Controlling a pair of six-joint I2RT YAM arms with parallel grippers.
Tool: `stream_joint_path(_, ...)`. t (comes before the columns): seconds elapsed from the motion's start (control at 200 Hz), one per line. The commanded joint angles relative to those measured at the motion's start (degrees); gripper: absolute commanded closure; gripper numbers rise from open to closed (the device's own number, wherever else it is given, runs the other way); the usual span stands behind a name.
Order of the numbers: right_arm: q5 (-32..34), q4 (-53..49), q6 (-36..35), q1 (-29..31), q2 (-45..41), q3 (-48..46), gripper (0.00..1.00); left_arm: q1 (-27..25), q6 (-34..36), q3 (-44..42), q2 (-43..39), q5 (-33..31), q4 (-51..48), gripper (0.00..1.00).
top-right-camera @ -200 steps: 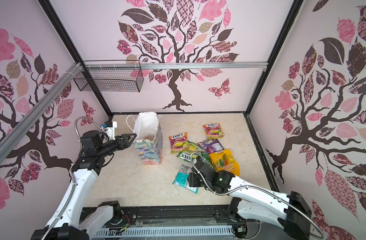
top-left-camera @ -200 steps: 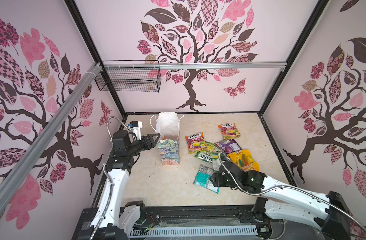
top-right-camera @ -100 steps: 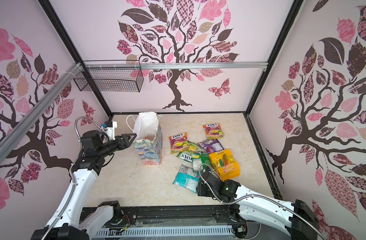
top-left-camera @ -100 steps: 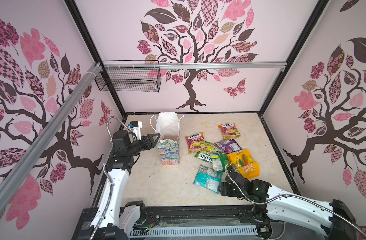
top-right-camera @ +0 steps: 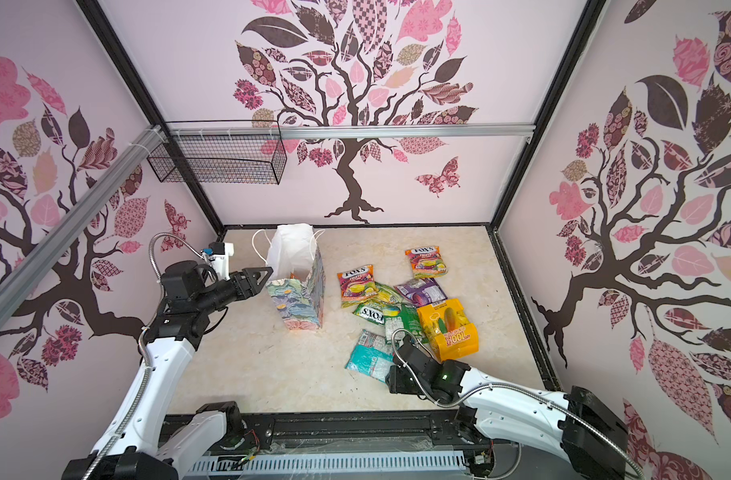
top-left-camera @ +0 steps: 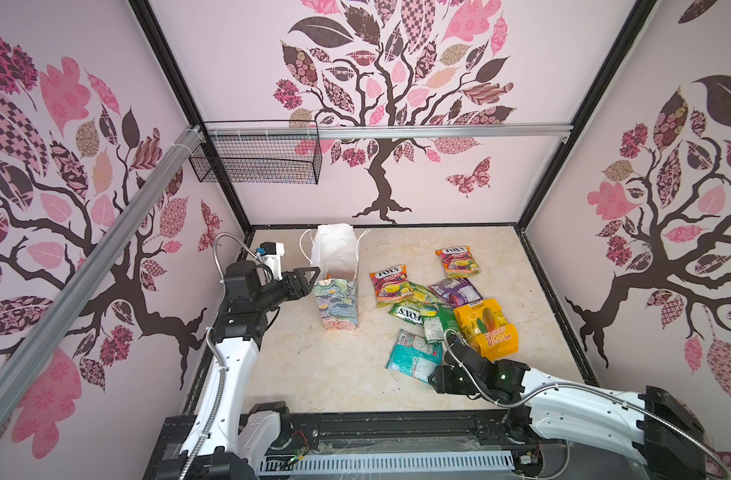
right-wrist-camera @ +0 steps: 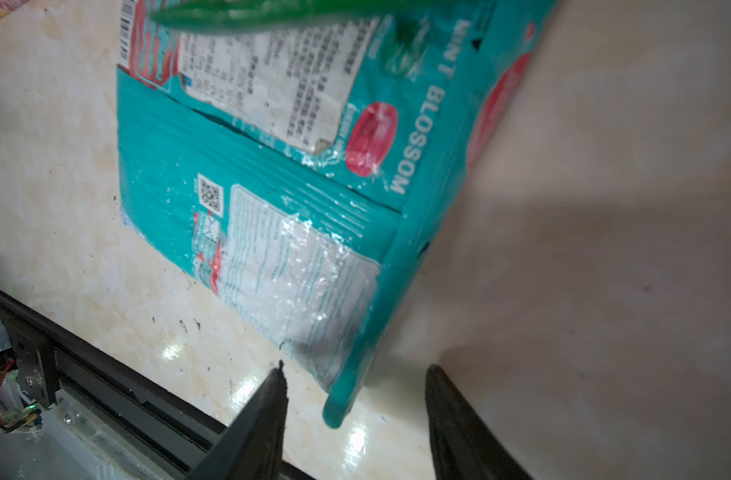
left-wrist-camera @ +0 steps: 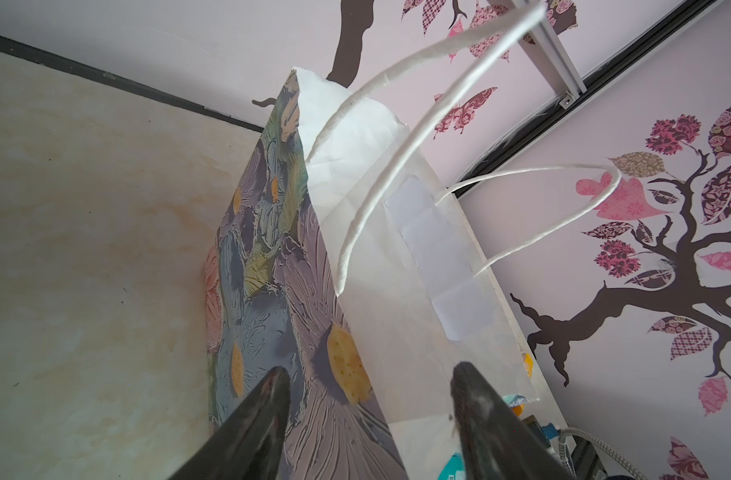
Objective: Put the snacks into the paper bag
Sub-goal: 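Close the right gripper on the edge of the teal mint packet, then lift the teal packet and carry it toward the white bag with the right gripper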
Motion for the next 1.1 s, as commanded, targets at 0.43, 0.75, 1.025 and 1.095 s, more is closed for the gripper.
stream_joint_path(0.43, 0.96, 3.58, 1.45, -0.31, 4.53, 0.23, 0.60, -0.16, 0.90, -0.57, -0.27, -0.34, 0.20, 0.34)
stream_joint_path(0.75, 2.42, 2.81, 2.98, -0.29, 4.94, 0.27, 0.80, -0.09, 0.82, -0.56, -0.49, -0.34, 0.13, 0.35)
stream_joint_path(1.025, 2.75, 2.03, 2.94, -0.31, 5.36, 1.70, 0.96, -0.14, 0.81, -0.59, -0.55, -0.34, 0.13, 0.34)
stream_joint_path(1.095, 3.01, 0.12, 2.38, -0.29, 4.47, 2.75, 1.00, -0.13, 0.80, -0.56, -0.54, -0.35, 0.21, 0.34)
